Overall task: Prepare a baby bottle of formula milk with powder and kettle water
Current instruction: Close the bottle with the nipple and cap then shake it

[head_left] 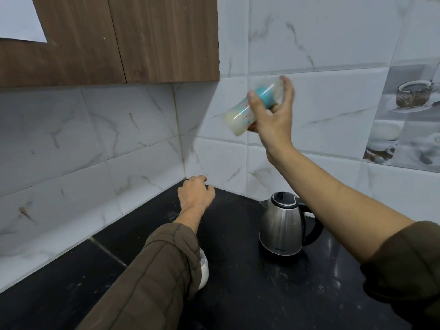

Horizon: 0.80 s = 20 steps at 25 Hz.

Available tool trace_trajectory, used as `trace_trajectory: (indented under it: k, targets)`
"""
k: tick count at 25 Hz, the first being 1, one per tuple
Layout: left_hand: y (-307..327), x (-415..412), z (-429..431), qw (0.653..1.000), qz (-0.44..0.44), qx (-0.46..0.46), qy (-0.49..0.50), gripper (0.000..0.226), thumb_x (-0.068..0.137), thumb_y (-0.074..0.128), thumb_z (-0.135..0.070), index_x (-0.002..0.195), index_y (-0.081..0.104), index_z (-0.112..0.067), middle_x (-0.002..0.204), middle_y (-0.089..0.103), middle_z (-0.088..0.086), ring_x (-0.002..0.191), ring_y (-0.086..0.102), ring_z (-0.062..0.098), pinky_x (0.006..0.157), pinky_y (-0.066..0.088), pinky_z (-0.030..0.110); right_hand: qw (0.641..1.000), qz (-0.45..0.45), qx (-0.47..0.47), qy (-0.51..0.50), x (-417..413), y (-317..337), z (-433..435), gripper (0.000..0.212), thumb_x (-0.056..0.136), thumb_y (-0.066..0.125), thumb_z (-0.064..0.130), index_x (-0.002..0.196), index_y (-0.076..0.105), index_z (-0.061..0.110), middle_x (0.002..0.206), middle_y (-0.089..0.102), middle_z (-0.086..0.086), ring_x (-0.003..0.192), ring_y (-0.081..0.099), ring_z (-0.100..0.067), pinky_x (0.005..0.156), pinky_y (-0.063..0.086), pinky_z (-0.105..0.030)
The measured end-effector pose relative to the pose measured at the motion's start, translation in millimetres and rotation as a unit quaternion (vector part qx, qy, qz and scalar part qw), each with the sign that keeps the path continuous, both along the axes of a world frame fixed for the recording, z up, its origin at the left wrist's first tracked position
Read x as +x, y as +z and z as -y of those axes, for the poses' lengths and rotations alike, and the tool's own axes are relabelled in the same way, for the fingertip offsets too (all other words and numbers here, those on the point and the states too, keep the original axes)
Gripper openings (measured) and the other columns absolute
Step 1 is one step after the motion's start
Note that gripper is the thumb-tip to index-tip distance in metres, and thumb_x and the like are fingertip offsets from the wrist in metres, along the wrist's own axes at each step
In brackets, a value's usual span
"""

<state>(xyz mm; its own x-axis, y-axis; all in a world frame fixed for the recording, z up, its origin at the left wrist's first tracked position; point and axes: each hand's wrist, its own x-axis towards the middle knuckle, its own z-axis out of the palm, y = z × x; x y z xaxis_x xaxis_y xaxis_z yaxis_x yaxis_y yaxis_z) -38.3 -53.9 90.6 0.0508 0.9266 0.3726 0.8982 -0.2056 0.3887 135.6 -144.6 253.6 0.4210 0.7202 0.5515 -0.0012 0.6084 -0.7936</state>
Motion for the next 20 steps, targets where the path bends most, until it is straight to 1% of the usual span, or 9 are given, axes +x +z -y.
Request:
trace_trajectory:
  k: [3, 5, 8, 9, 12, 13, 17, 18, 20]
  targets:
    - [-0.4, -0.4, 0.2, 1.000, 0.002, -0.002, 0.000, 0.040, 0.095, 0.057, -0.031, 0.134, 0.064, -0.021, 0.124, 0.068, 0.006, 0.113, 0.062, 0.028, 0.096, 0.052, 0.049, 0.966, 0.254, -0.032, 0.047, -0.2, -18.9, 5.9, 0.079, 0.087, 0.086, 0.032, 0.151, 0.042, 0.043, 0.126, 0.067, -0.010, 0.110, 0.071, -0.024, 0.066, 0.066, -0.040]
    - [0.6, 0.3, 1.5, 1.000, 0.002, 0.000, -0.001, 0.041, 0.095, 0.057, -0.030, 0.134, 0.064, -0.020, 0.124, 0.068, 0.006, 0.114, 0.062, 0.028, 0.097, 0.052, 0.049, 0.980, 0.200, -0.002, 0.021, -0.5, -16.9, 5.9, 0.081, 0.085, 0.087, 0.035, 0.151, 0.042, 0.044, 0.127, 0.065, -0.011, 0.113, 0.069, -0.025, 0.067, 0.067, -0.043]
    - [0.4, -0.6, 2.2, 1.000, 0.007, 0.000, 0.000, 0.041, 0.095, 0.057, -0.030, 0.134, 0.064, -0.021, 0.125, 0.068, 0.005, 0.114, 0.062, 0.028, 0.097, 0.051, 0.049, 0.999, -0.021, 0.038, -0.032, 3.0, -0.3, 3.5, 0.084, 0.084, 0.085, 0.041, 0.152, 0.036, 0.045, 0.127, 0.064, -0.018, 0.112, 0.071, -0.030, 0.071, 0.067, -0.048]
    - [0.7, -1.3, 2.2, 1.000, 0.007, 0.000, 0.003, 0.041, 0.095, 0.057, -0.030, 0.134, 0.064, -0.021, 0.125, 0.068, 0.005, 0.114, 0.062, 0.028, 0.097, 0.051, 0.049, 0.999, -0.012, 0.027, -0.028, 4.9, 0.3, 3.7, 0.083, 0.085, 0.084, 0.041, 0.152, 0.035, 0.045, 0.126, 0.064, -0.018, 0.111, 0.072, -0.030, 0.071, 0.067, -0.048]
    - [-0.5, -0.8, 2.6, 1.000, 0.006, -0.003, 0.000, 0.041, 0.095, 0.058, -0.031, 0.134, 0.064, -0.021, 0.126, 0.068, 0.005, 0.115, 0.062, 0.027, 0.098, 0.051, 0.049, 0.976, 0.208, -0.057, 0.037, 2.9, -19.0, 9.1, 0.080, 0.087, 0.086, 0.033, 0.151, 0.041, 0.045, 0.121, 0.069, -0.012, 0.105, 0.074, -0.025, 0.068, 0.067, -0.044]
    - [0.2, 0.5, 3.6, 1.000, 0.005, -0.001, -0.003, 0.041, 0.096, 0.058, -0.031, 0.135, 0.063, -0.021, 0.126, 0.068, 0.005, 0.115, 0.062, 0.027, 0.098, 0.051, 0.049, 0.970, 0.232, -0.058, 0.046, 1.9, -27.1, 10.6, 0.079, 0.086, 0.086, 0.033, 0.150, 0.043, 0.045, 0.120, 0.070, -0.011, 0.104, 0.074, -0.024, 0.067, 0.067, -0.044]
    - [4.2, -2.1, 4.6, 1.000, 0.005, 0.006, -0.001, 0.042, 0.095, 0.058, -0.030, 0.136, 0.063, -0.021, 0.127, 0.068, 0.005, 0.116, 0.062, 0.028, 0.100, 0.050, 0.047, 0.998, -0.050, -0.006, -0.028, 3.8, -11.1, 6.3, 0.082, 0.087, 0.083, 0.037, 0.153, 0.035, 0.043, 0.124, 0.067, -0.017, 0.102, 0.075, -0.026, 0.071, 0.067, -0.047]
    - [4.3, -4.2, 4.4, 1.000, 0.003, 0.007, 0.003, 0.042, 0.095, 0.058, -0.030, 0.135, 0.064, -0.020, 0.127, 0.068, 0.005, 0.116, 0.062, 0.028, 0.100, 0.050, 0.047, 0.998, -0.054, -0.005, -0.044, 6.4, -9.5, 6.1, 0.082, 0.088, 0.082, 0.039, 0.153, 0.034, 0.043, 0.125, 0.066, -0.017, 0.103, 0.074, -0.026, 0.072, 0.067, -0.049]
    - [3.4, -7.2, 3.8, 1.000, 0.002, 0.006, 0.008, 0.041, 0.095, 0.058, -0.031, 0.135, 0.064, -0.020, 0.127, 0.068, 0.006, 0.116, 0.062, 0.028, 0.099, 0.050, 0.047, 0.996, 0.075, -0.039, -0.019, 8.4, -13.7, 9.9, 0.080, 0.088, 0.084, 0.036, 0.152, 0.037, 0.045, 0.125, 0.066, -0.015, 0.104, 0.074, -0.025, 0.071, 0.067, -0.049]
